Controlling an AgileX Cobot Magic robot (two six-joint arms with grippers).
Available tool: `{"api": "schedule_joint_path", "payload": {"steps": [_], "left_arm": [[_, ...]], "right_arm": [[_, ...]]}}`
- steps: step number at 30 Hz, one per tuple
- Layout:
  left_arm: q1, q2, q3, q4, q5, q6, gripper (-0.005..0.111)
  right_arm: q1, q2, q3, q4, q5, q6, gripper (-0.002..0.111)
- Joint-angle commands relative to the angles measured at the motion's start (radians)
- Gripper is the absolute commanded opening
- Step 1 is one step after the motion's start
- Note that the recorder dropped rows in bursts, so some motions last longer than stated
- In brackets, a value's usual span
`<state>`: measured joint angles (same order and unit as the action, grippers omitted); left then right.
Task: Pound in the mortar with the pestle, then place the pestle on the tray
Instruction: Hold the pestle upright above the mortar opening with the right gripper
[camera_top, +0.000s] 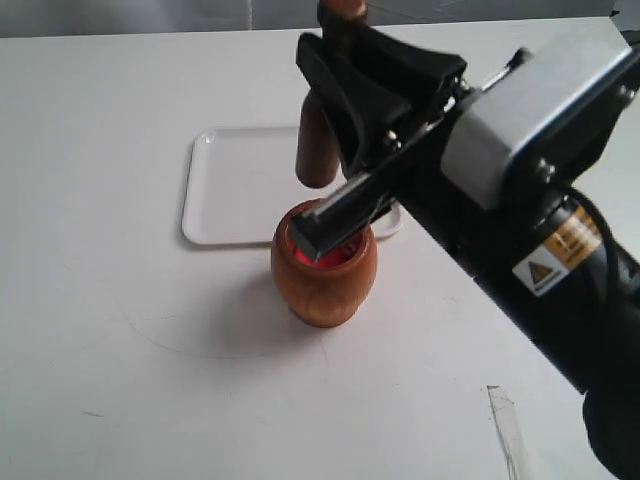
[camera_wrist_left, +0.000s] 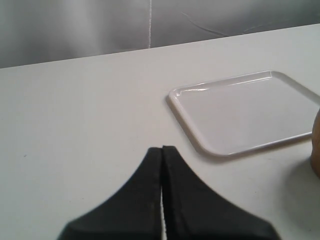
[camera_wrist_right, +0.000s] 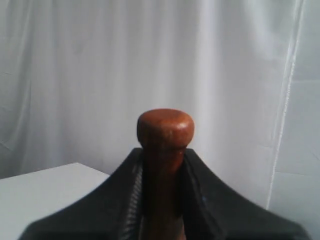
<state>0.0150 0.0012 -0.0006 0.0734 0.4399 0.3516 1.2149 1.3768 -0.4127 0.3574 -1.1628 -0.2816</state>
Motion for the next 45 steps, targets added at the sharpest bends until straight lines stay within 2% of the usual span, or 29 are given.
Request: {"api": "schedule_joint_path", "payload": {"steps": [1,8,19,24,27,33,38,45], "left_arm": [[-0.008,-0.001,0.001,-0.007,-0.003,-0.008,0.0],[-0.008,-0.001,0.001,-0.007,-0.003,-0.008,0.0],[-0.008,-0.001,0.001,-0.007,-0.003,-0.008,0.0],[-0.008,-0.001,0.001,-0.007,-0.003,-0.008,0.0],[-0.008,-0.001,0.001,-0.007,-0.003,-0.008,0.0],[-0.008,-0.001,0.001,-0.007,-0.003,-0.008,0.0],[-0.008,-0.001,0.001,-0.007,-0.003,-0.008,0.0],[-0.008,-0.001,0.001,-0.007,-0.003,-0.008,0.0]], "right_arm": [[0.002,0.115,0.044,-0.03,-0.058,0.061,0.0],[0.002,0.28,-0.043,0.011,-0.058,0.026,0.0],[0.002,0.498,-0.043,0.055,-0.058,0.156,0.0],[0.002,0.423,-0.043,0.123,-0.058,0.087,0.0],[0.002,0.314,-0.043,0.119,-0.058,0.0,0.0],[0.002,0.144,-0.043,0.082,-0.058,-0.04,0.0],[0.002,0.189,-0.043,0.082,-0.058,-0.04,0.0],[0.002,0.415,-0.043,0.126,-0.058,0.053,0.0]]}}
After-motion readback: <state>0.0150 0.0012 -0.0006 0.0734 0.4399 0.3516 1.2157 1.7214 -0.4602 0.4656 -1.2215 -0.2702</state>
